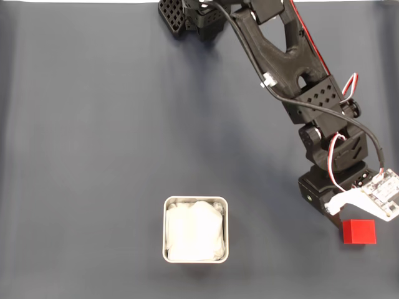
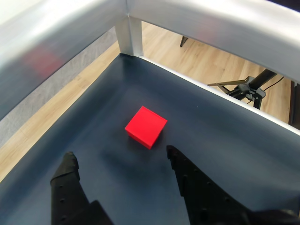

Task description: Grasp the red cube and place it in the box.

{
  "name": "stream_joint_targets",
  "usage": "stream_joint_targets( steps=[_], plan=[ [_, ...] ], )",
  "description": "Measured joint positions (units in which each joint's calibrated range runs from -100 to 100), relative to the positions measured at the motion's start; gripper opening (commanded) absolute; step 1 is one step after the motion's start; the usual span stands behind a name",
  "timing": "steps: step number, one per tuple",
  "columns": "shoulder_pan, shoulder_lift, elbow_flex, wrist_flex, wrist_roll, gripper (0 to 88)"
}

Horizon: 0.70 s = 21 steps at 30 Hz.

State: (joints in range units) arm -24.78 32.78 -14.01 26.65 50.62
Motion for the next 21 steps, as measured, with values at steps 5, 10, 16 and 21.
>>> stream_joint_targets(
  steps=[5,10,16,21],
  plan=[
    [0.0,2.3,-3.1,0.0,0.2,43.3],
    [0.0,4.4,-5.7,0.0,0.2,43.3],
    [0.0,6.8,-8.0,0.0,0.4,43.3],
    [0.0,8.7,-9.9,0.0,0.4,43.4]
  ],
)
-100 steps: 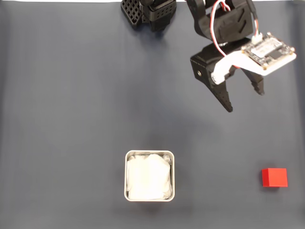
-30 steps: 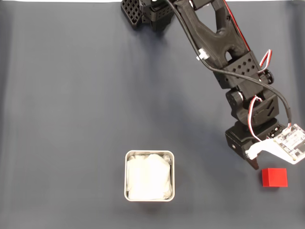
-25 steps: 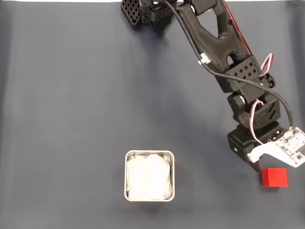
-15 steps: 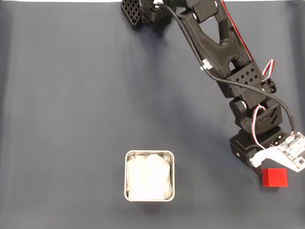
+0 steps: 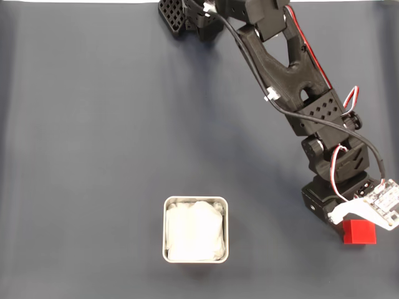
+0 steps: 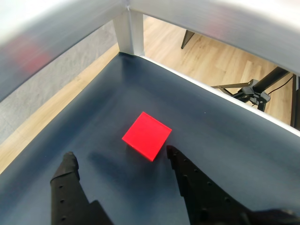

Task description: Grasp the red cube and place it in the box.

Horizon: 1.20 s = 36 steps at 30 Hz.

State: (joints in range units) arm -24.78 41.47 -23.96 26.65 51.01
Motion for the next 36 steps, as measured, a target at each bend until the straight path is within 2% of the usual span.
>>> stream_joint_targets(
  steps=[18,36],
  plan=[
    [0.0,5.5,-8.2,0.0,-0.4,43.4],
    [-1.7,5.5,-9.4,-0.9,-0.9,43.1]
  ],
)
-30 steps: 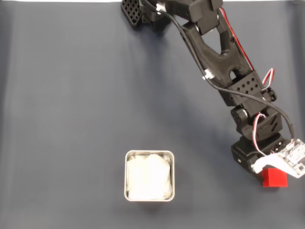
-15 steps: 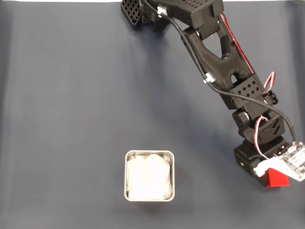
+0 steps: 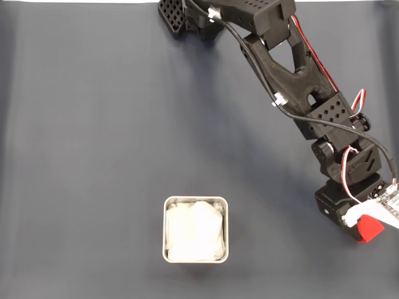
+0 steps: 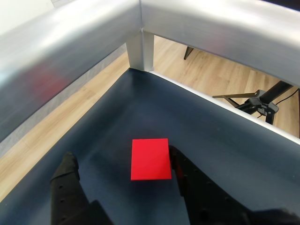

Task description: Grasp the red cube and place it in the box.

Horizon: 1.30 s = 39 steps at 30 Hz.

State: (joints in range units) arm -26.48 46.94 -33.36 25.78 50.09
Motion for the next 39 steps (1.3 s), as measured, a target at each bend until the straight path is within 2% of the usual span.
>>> stream_joint_targets(
  steps=[7,12,20,39],
  plan=[
    [-0.7,0.0,0.0,0.0,0.0,42.4],
    [-0.7,0.0,0.0,0.0,0.0,37.1],
    [-0.5,0.0,2.8,0.0,0.0,35.7],
    [-0.4,-1.2,5.5,0.0,0.6,21.8]
  ],
)
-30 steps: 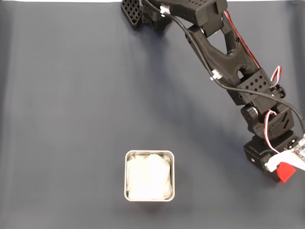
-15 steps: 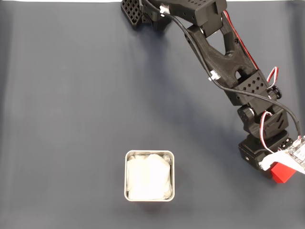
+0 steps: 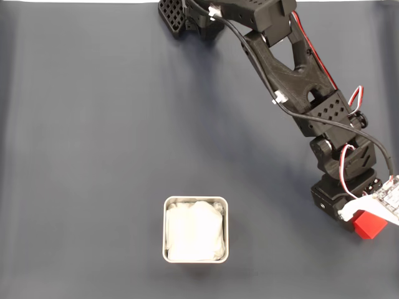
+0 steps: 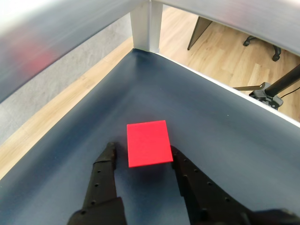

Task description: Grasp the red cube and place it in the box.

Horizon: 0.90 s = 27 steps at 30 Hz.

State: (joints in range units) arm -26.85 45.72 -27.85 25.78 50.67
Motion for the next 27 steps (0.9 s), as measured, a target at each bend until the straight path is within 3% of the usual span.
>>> stream_joint_targets(
  steps=[12,27],
  plan=[
    [1.3,0.0,0.0,-0.6,0.8,11.8],
    [1.1,-1.5,0.1,-0.6,1.3,8.2]
  ],
)
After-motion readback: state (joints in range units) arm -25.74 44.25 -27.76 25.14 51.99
